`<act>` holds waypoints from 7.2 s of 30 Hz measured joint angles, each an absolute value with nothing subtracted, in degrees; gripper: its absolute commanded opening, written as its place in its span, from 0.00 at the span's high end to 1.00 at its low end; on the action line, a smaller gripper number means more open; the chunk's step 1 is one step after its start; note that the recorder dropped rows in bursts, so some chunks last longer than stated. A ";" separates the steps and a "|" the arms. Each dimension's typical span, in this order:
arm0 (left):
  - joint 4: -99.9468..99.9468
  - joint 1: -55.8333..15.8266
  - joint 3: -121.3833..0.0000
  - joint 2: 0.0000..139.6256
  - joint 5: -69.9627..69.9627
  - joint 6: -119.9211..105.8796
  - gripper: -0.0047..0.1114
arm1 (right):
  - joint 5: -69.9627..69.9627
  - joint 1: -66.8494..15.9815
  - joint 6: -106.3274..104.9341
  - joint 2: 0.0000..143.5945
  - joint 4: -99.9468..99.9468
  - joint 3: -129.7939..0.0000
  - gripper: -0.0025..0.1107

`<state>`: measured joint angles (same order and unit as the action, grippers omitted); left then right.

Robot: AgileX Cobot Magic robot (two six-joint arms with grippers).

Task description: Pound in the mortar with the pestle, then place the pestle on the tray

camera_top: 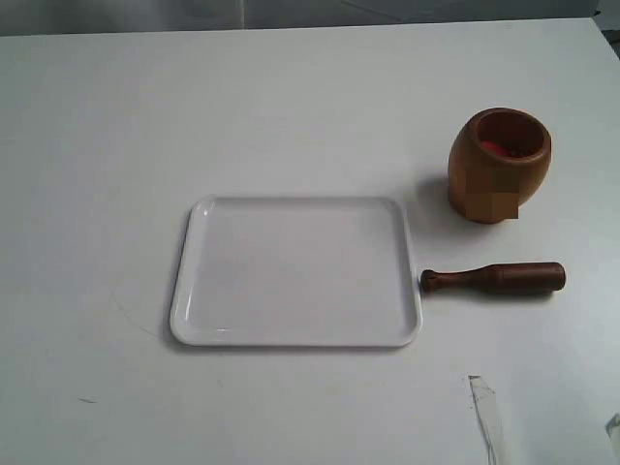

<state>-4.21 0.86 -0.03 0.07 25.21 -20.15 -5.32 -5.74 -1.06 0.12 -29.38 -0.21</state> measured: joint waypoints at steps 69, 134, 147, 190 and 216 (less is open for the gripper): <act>-4.21 0.86 -0.03 0.07 25.21 -20.15 0.96 | 43.94 -31.36 -57.75 102.39 -6.01 -52.60 0.46; -4.21 0.86 -0.03 0.07 25.21 -20.15 0.96 | 31.42 -31.96 -37.56 76.16 -8.24 -53.78 0.98; -4.21 0.86 -0.03 0.07 25.21 -20.15 0.96 | -23.34 -31.96 -25.33 60.94 -13.38 -34.12 0.98; -4.21 0.86 -0.03 0.07 25.21 -20.15 0.96 | -69.85 -31.96 -13.17 98.96 -22.78 -25.61 0.98; -4.21 0.86 -0.03 0.07 25.21 -20.15 0.96 | -69.91 -31.96 -14.42 102.28 -22.20 -25.67 0.98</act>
<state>-4.21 0.86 -0.03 0.07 25.21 -20.15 -69.91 -31.96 -14.42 102.28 -22.20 -25.67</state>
